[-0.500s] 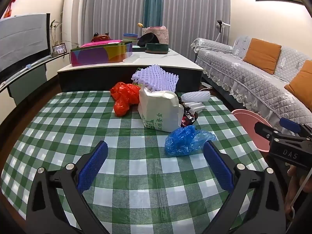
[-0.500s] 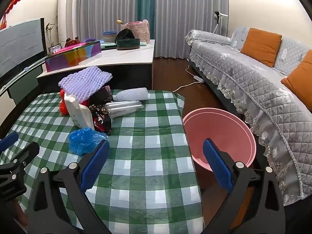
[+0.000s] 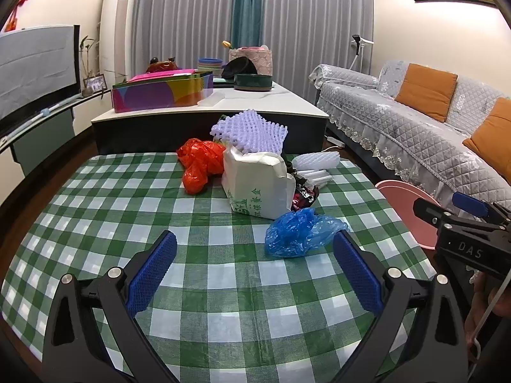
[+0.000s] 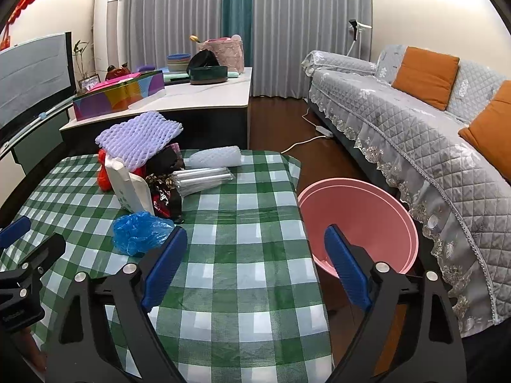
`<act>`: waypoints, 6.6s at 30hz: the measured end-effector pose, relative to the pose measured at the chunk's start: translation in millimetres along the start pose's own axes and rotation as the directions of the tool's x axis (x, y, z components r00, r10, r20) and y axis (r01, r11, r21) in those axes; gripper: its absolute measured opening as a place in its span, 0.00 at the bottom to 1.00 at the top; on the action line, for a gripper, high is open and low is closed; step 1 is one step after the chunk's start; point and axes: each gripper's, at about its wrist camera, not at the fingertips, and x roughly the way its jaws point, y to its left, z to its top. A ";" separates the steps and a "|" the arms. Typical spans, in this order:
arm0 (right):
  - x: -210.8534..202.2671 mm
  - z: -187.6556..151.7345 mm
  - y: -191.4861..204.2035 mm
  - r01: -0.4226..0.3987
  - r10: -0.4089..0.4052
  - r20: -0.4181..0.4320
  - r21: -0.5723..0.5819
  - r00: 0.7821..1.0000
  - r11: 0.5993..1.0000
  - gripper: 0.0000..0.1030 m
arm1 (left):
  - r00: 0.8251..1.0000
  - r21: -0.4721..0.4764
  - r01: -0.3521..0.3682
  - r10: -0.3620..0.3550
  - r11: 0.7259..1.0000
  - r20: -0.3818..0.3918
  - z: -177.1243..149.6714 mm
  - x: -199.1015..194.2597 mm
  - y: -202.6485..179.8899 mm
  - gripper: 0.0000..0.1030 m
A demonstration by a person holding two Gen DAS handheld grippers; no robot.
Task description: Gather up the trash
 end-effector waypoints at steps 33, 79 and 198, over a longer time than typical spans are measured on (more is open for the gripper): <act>5.7 8.8 -13.1 -0.120 0.124 -0.021 0.117 0.992 0.986 0.47 | 0.998 0.032 -0.063 0.063 0.998 -0.010 3.8 9.2 -0.4 0.62; 91.8 2.2 -12.0 -0.319 0.345 -0.111 0.202 0.932 0.926 0.02 | 0.997 -0.054 -0.023 0.019 0.998 -0.077 43.2 118.4 -13.3 0.75; -35.4 88.4 -56.2 -0.250 0.238 0.119 0.098 0.964 0.963 0.02 | 0.995 -0.013 0.096 -0.095 0.995 0.040 68.4 -11.3 57.1 0.07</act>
